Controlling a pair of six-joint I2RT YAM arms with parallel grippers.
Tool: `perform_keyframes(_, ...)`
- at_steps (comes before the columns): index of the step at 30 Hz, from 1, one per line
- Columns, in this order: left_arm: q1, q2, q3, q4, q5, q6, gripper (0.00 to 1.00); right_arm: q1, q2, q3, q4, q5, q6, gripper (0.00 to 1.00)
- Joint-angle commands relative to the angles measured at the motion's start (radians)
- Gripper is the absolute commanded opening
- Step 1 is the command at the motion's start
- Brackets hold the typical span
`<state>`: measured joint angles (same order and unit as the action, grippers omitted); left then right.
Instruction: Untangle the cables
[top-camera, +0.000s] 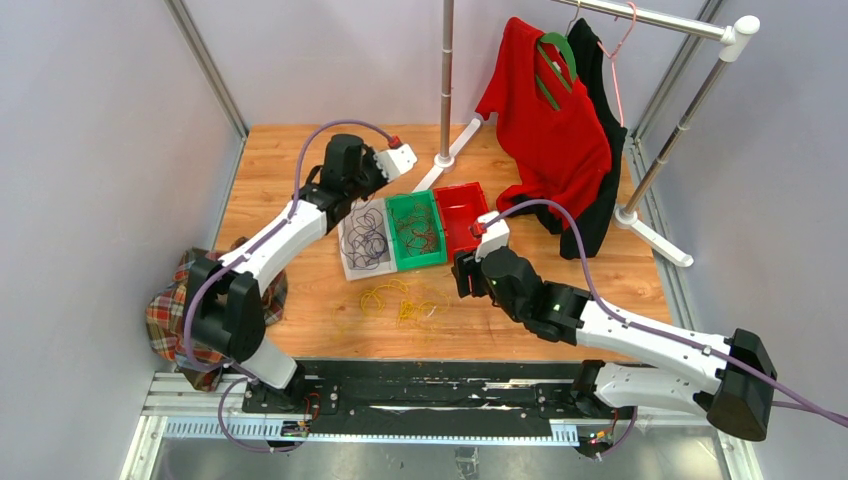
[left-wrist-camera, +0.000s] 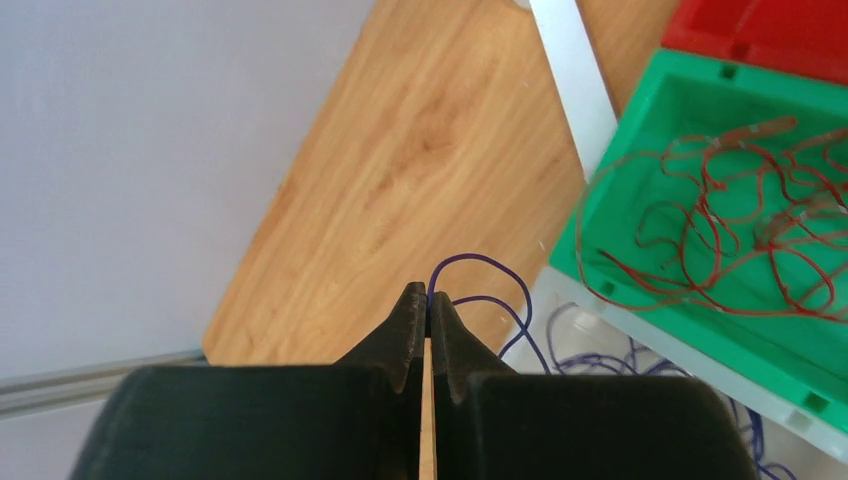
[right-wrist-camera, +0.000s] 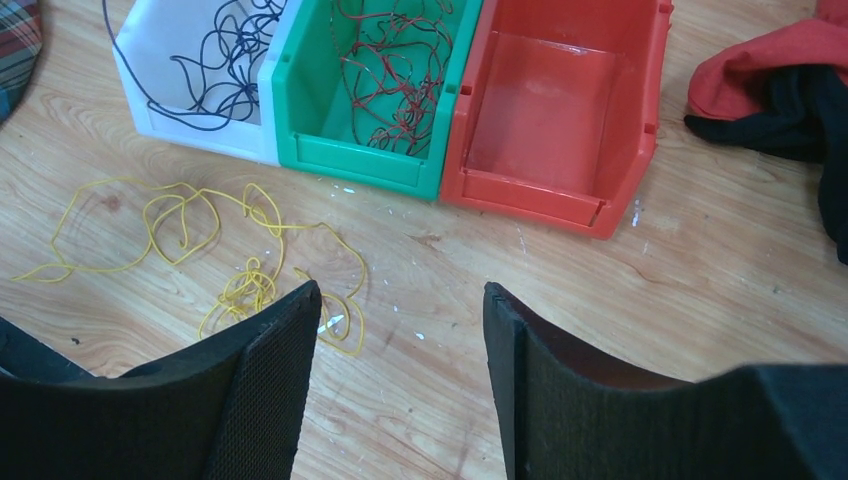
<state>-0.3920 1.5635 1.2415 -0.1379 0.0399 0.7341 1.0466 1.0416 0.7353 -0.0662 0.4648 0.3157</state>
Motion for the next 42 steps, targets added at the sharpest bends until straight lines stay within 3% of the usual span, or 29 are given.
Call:
perform_keyframes(1,0.003,-0.052,-0.143,0.074,0.006,-0.040,0.00,-0.018,-0.001,-0.019,-0.011,0.023,0.026,0.60)
perform_keyframes(9,0.004,-0.103,-0.261,-0.025,0.058,-0.019,0.00,-0.026,0.022,-0.013,-0.028,0.007,0.047,0.59)
perform_keyframes(24,0.003,0.155,-0.081,-0.086,-0.019,0.004,0.02,-0.026,0.012,-0.008,-0.047,0.019,0.063,0.56)
perform_keyframes(28,0.004,0.158,0.011,-0.235,-0.039,-0.026,0.32,-0.026,0.013,0.006,-0.049,0.007,0.061,0.55)
perform_keyframes(32,0.007,0.070,0.036,-0.325,-0.001,-0.028,0.51,-0.026,0.014,0.014,-0.055,-0.007,0.060,0.55)
perform_keyframes(36,0.014,0.000,0.109,-0.449,0.038,-0.035,0.79,-0.026,0.009,0.030,-0.075,-0.009,0.063,0.54)
perform_keyframes(38,0.029,-0.033,0.139,-0.512,0.053,-0.034,0.88,-0.026,0.005,0.045,-0.100,-0.042,0.064,0.54)
perform_keyframes(42,0.104,-0.120,0.127,-0.618,0.149,-0.055,0.92,-0.026,-0.012,0.059,-0.129,-0.044,0.070,0.54)
